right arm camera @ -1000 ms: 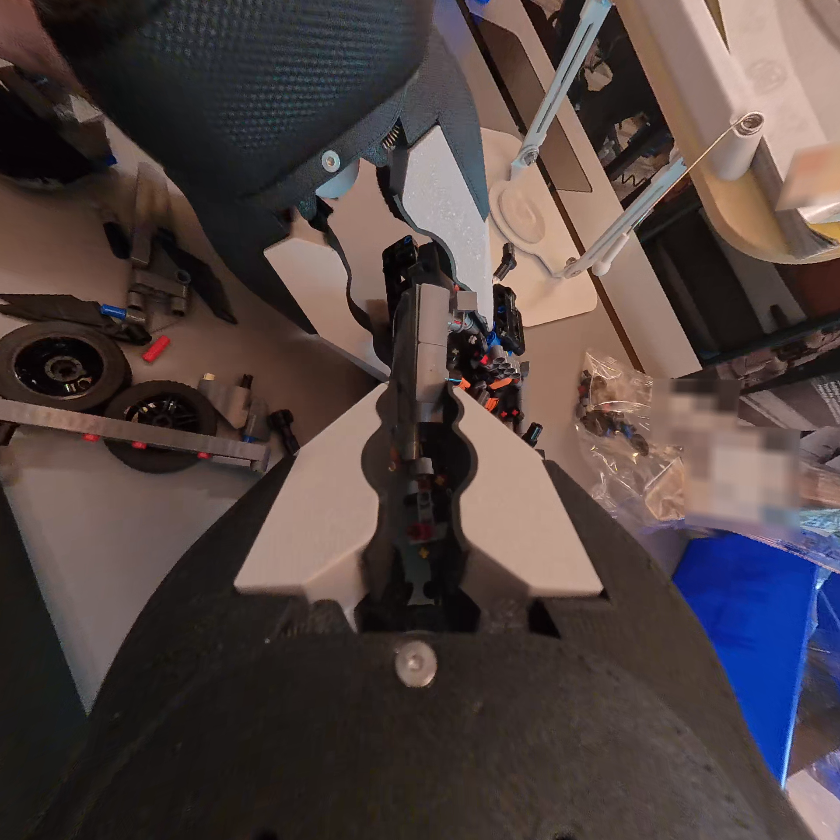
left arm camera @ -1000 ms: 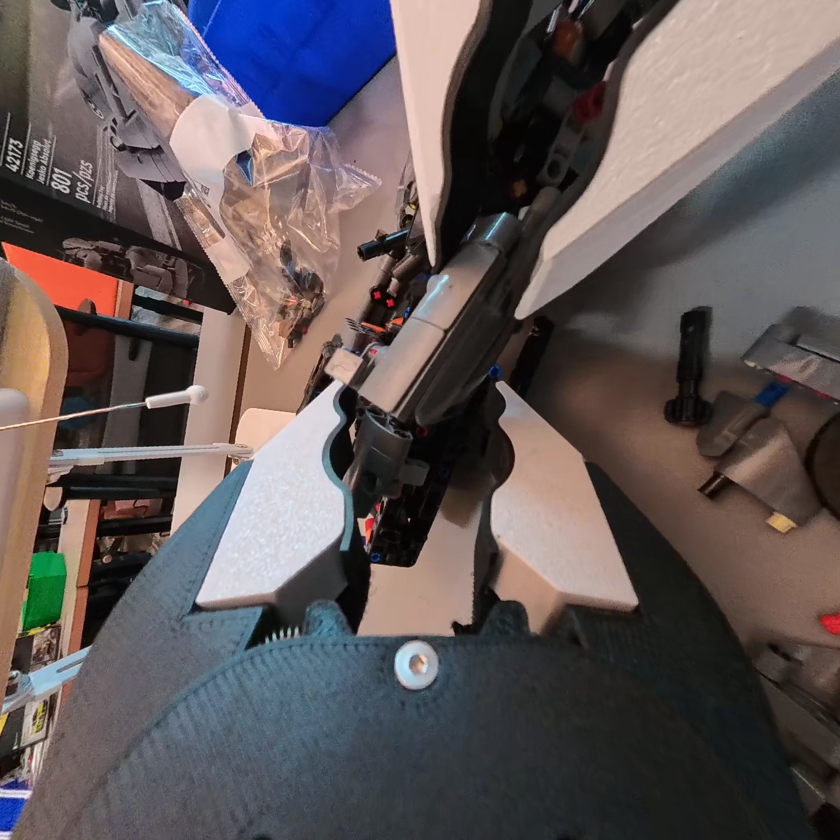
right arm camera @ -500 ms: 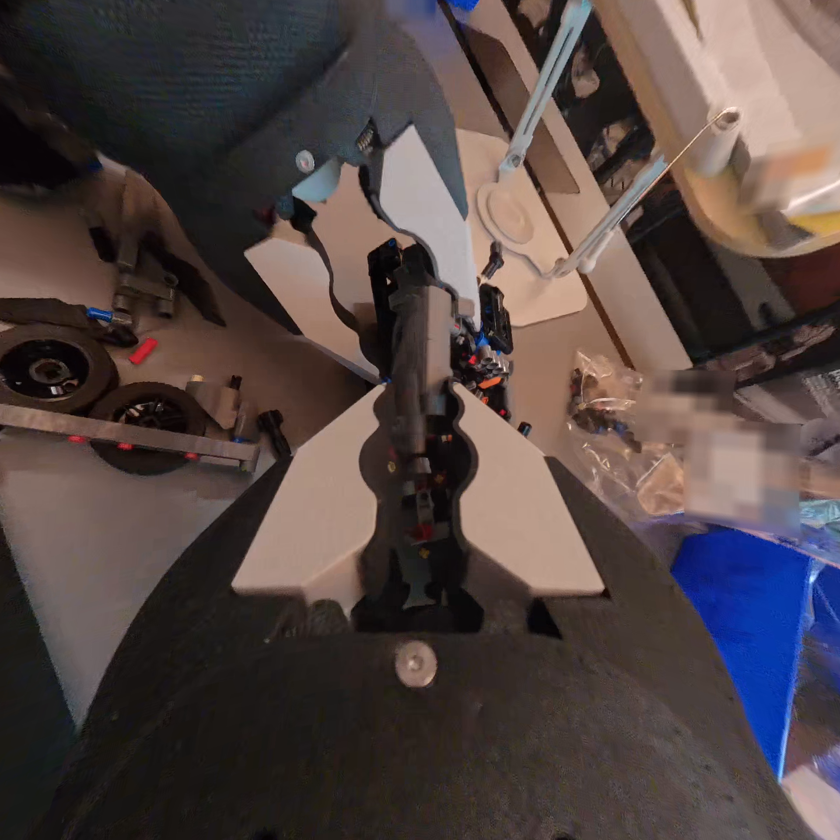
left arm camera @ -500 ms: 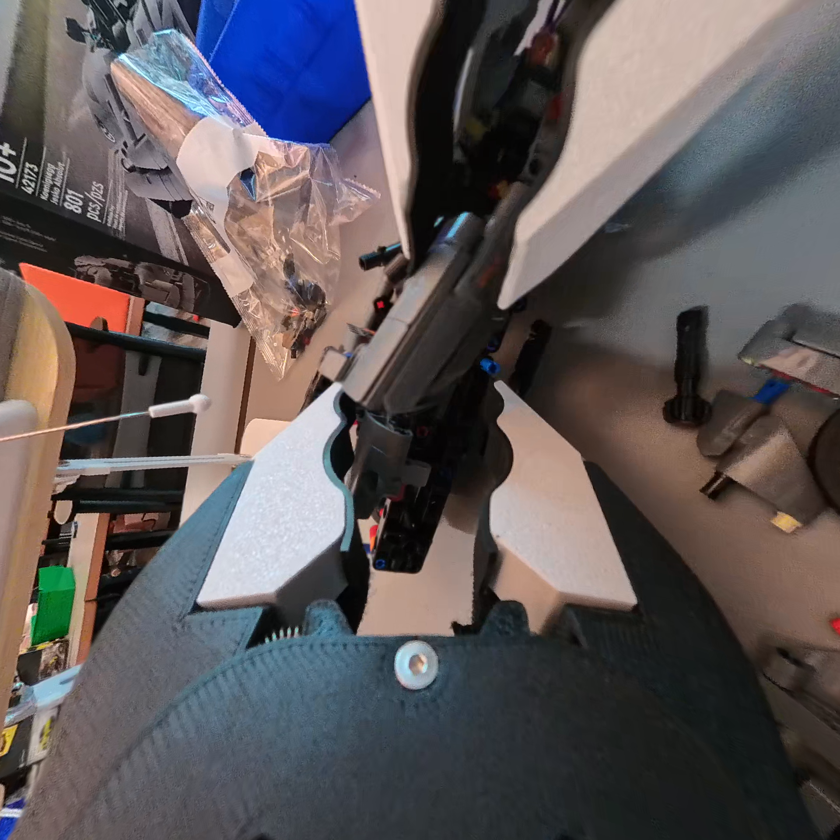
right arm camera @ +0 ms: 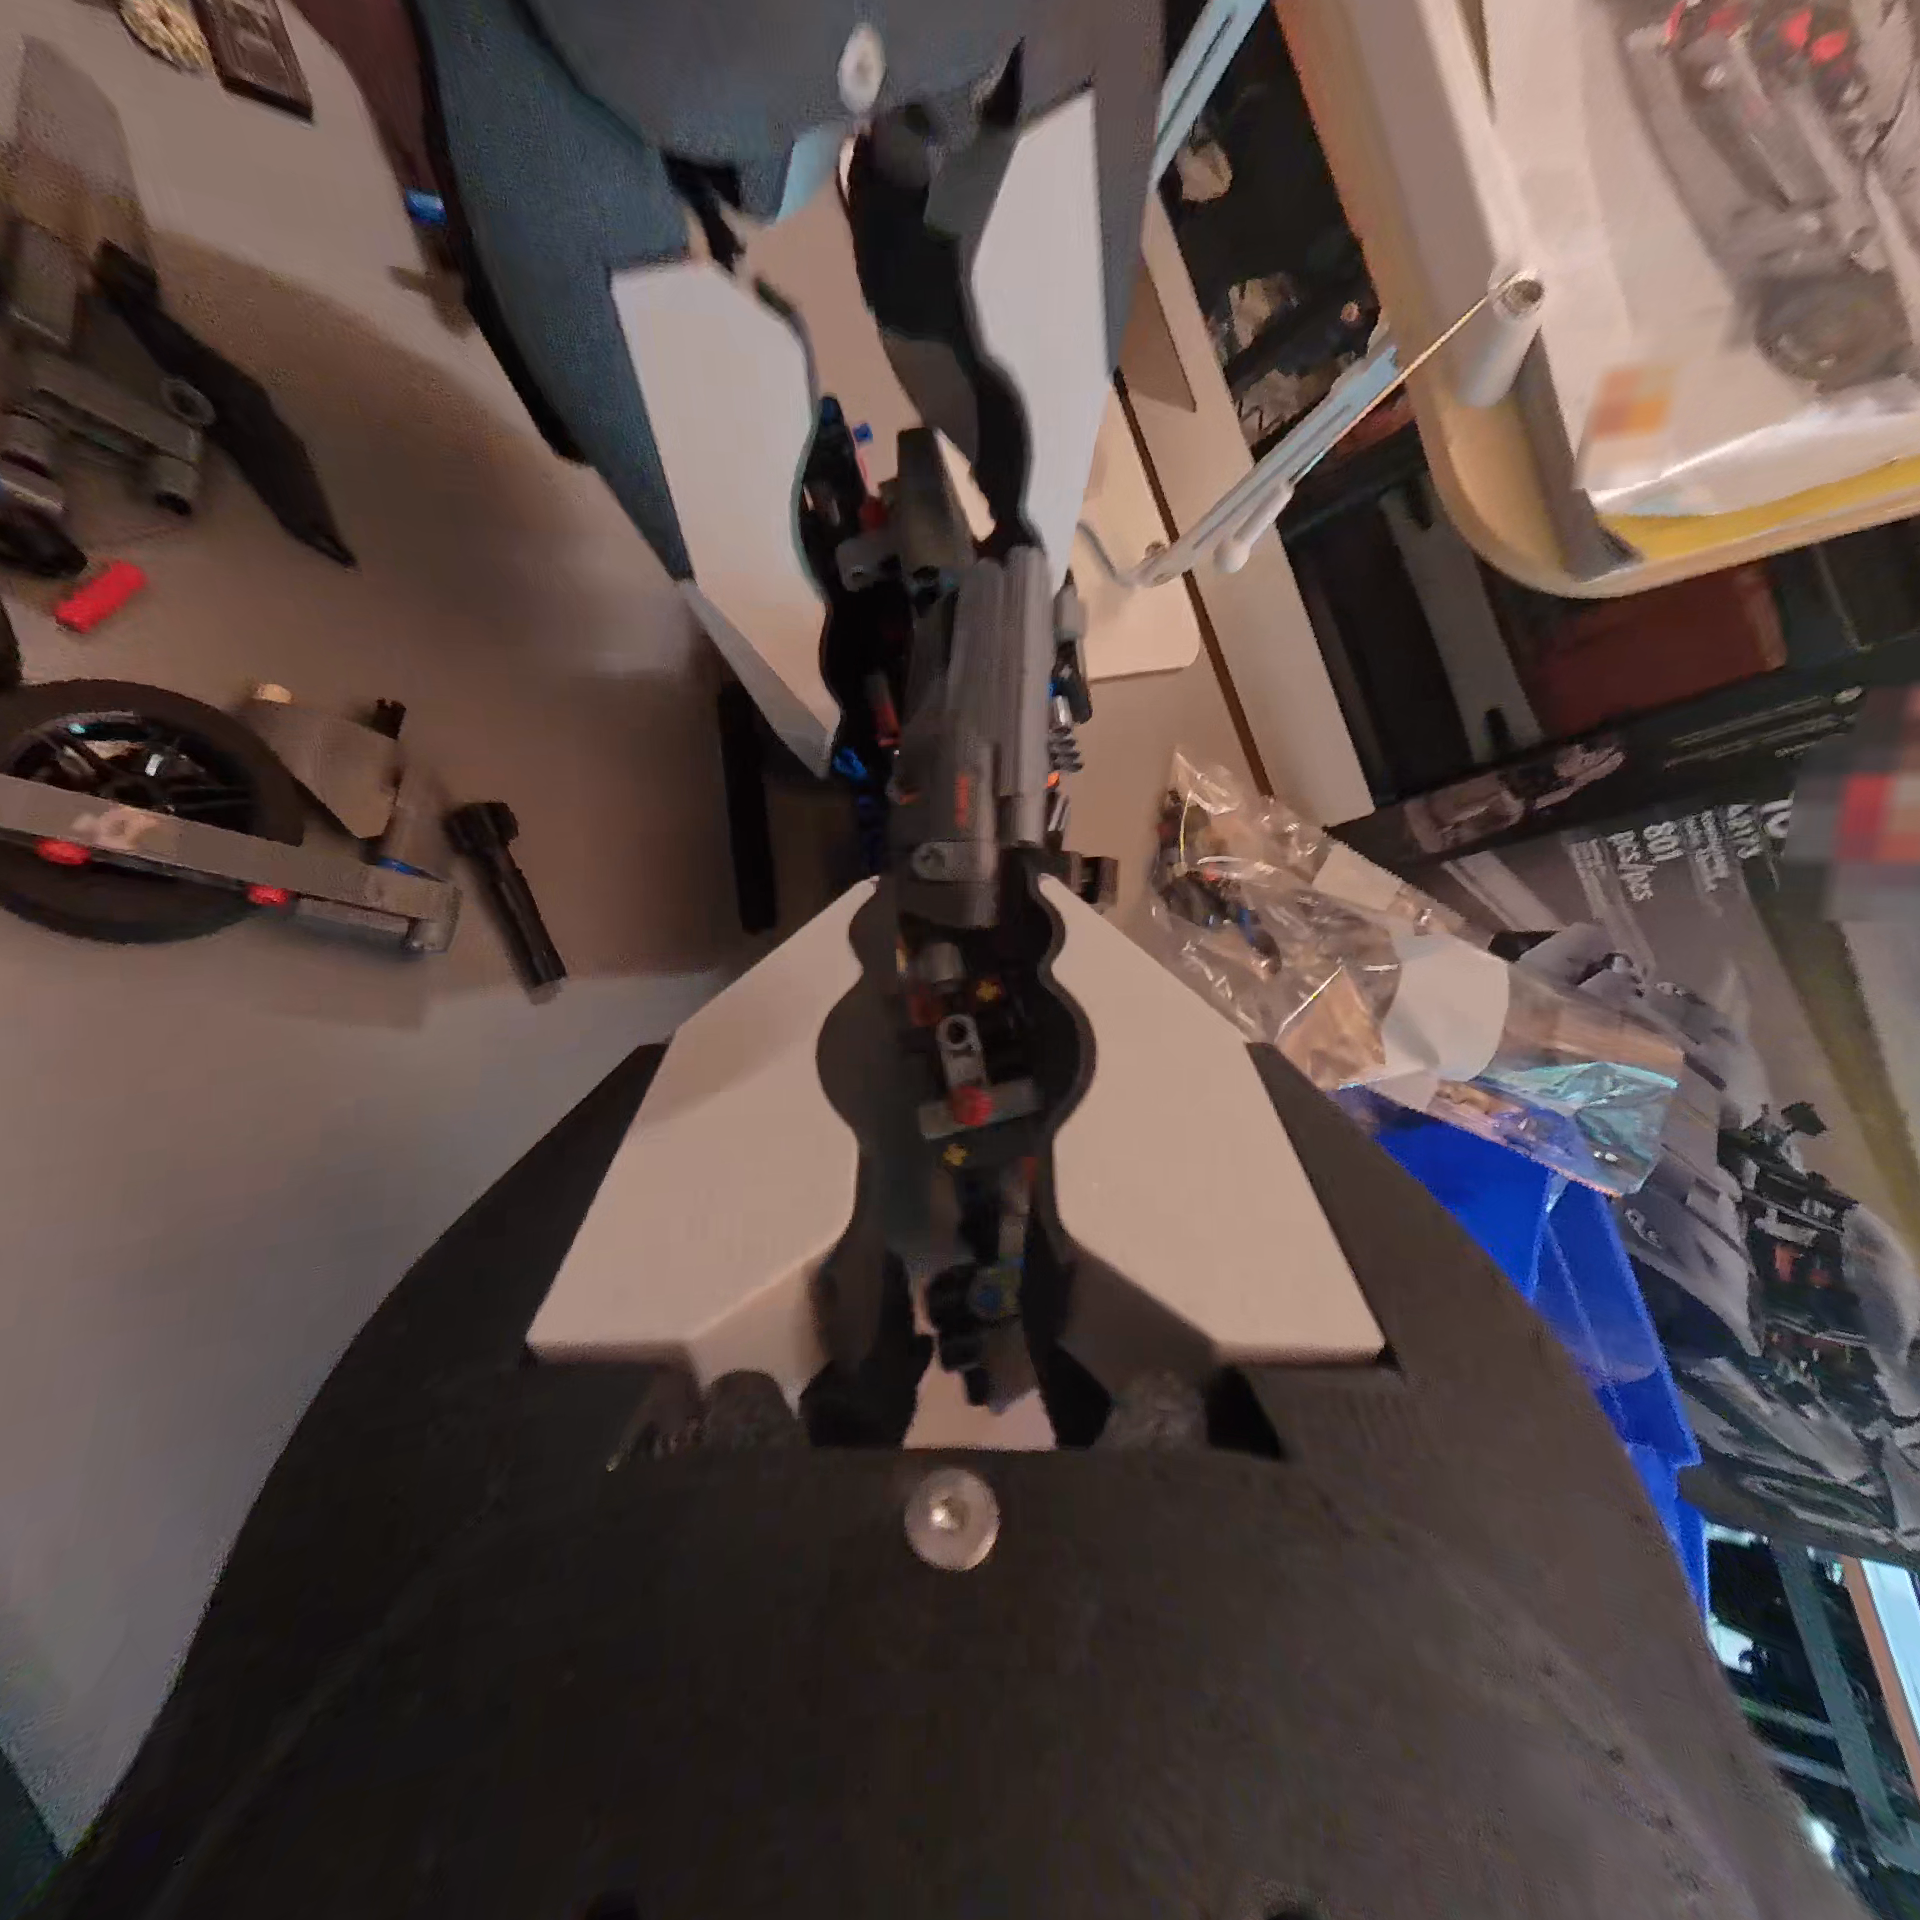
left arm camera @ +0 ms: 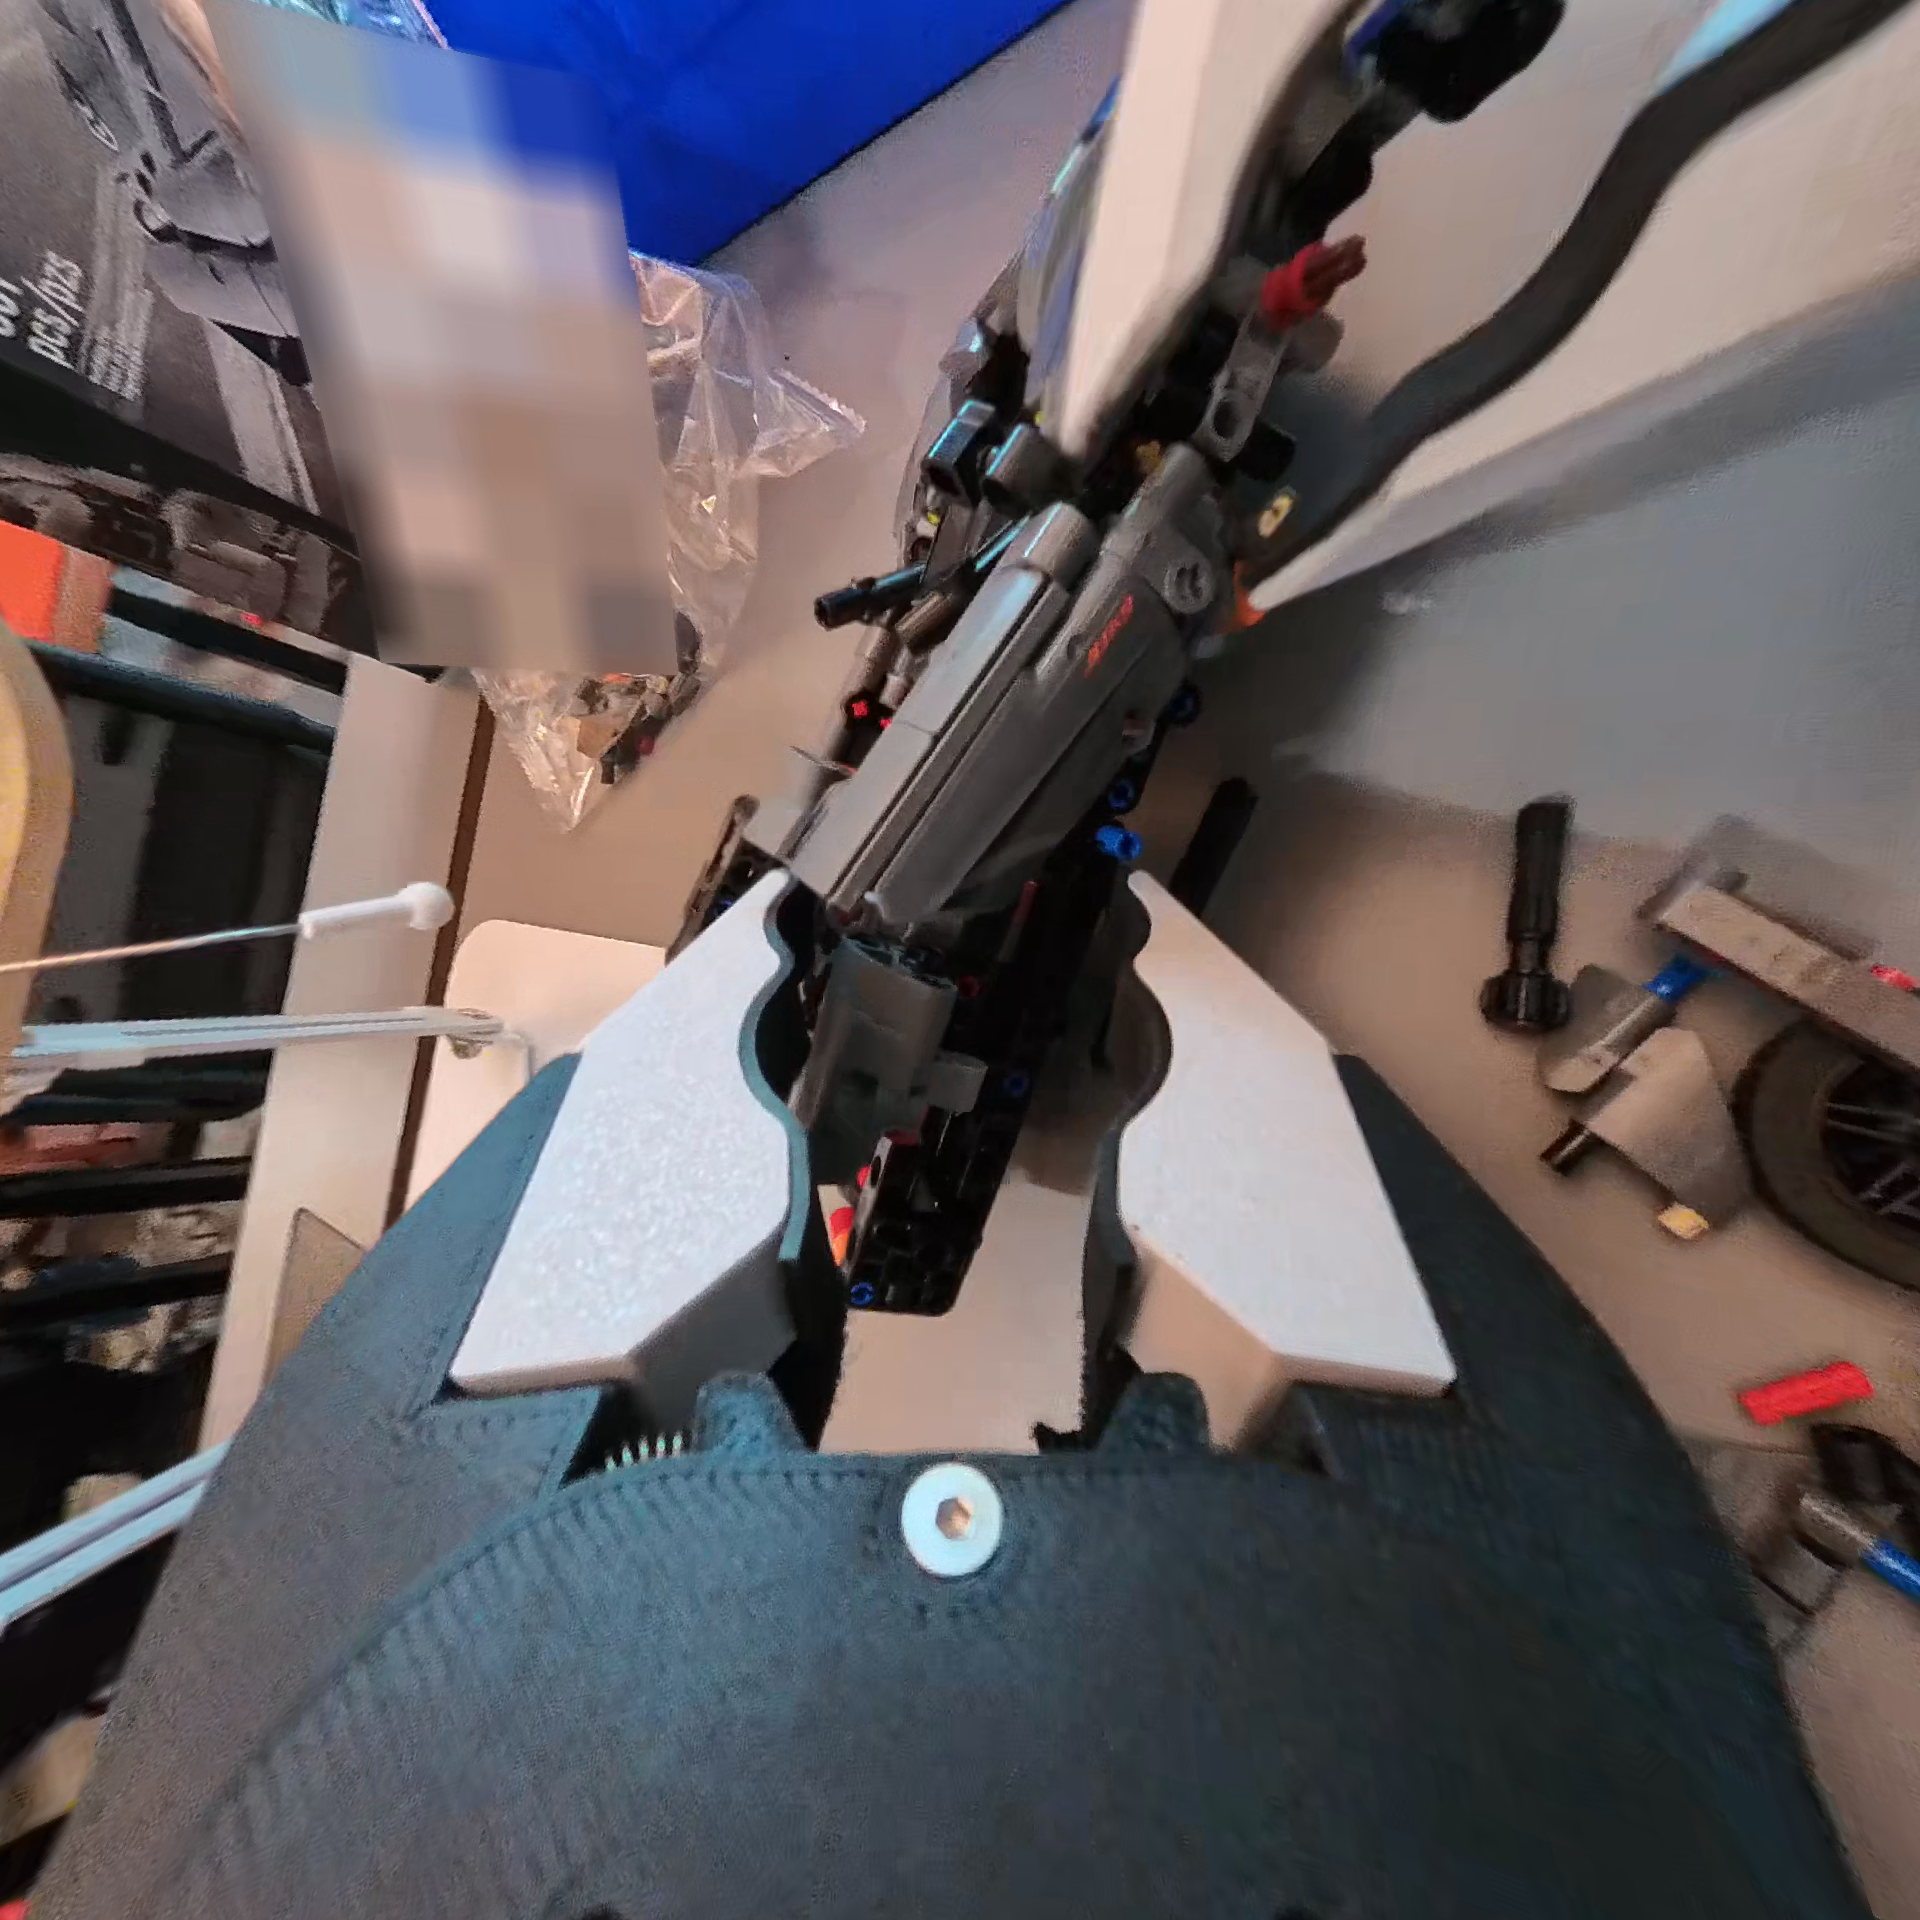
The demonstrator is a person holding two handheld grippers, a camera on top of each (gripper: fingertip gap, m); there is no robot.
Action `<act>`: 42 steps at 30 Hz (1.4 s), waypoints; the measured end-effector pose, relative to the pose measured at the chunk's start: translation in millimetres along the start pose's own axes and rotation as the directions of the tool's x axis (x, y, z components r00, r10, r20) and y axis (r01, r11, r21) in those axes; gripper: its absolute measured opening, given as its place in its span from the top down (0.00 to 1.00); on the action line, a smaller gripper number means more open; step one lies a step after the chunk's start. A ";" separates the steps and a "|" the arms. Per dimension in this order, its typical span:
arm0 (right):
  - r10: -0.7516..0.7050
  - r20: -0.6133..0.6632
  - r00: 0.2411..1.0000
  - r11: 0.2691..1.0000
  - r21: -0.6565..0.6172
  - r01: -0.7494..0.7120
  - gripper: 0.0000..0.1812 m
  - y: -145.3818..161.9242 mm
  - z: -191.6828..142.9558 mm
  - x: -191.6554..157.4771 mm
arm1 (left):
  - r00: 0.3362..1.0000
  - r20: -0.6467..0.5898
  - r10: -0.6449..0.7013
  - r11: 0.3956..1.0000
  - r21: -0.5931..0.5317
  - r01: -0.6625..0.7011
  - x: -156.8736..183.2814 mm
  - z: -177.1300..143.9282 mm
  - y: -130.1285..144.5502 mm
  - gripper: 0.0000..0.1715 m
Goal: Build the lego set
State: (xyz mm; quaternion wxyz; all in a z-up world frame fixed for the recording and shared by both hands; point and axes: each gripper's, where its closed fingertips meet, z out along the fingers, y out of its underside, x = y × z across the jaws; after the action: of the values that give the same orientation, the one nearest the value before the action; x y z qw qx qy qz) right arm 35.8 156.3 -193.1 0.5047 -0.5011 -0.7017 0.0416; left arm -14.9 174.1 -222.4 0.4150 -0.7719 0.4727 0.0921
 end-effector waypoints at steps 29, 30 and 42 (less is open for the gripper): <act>0.183 0.155 0.971 0.982 0.012 -0.187 0.94 13.9 12.0 1.7 | 0.999 0.022 0.040 0.999 0.014 -0.040 -2.5 9.7 -17.1 0.71; 0.175 0.147 0.974 0.984 0.016 -0.179 0.94 13.1 11.2 1.5 | 1.000 0.001 0.016 1.000 0.015 -0.016 -1.9 10.1 -16.4 0.71; 0.359 0.167 0.918 0.929 0.028 -0.369 0.95 8.8 2.2 -2.1 | 0.995 -0.080 -0.060 0.994 0.086 0.067 -0.1 12.0 -20.0 0.71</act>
State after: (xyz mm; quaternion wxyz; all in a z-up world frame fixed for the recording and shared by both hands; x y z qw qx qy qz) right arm 40.0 160.0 -200.5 0.4453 -0.6027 -0.6327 0.1954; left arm 4.1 187.1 -219.0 0.4330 -0.7703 0.4673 0.0279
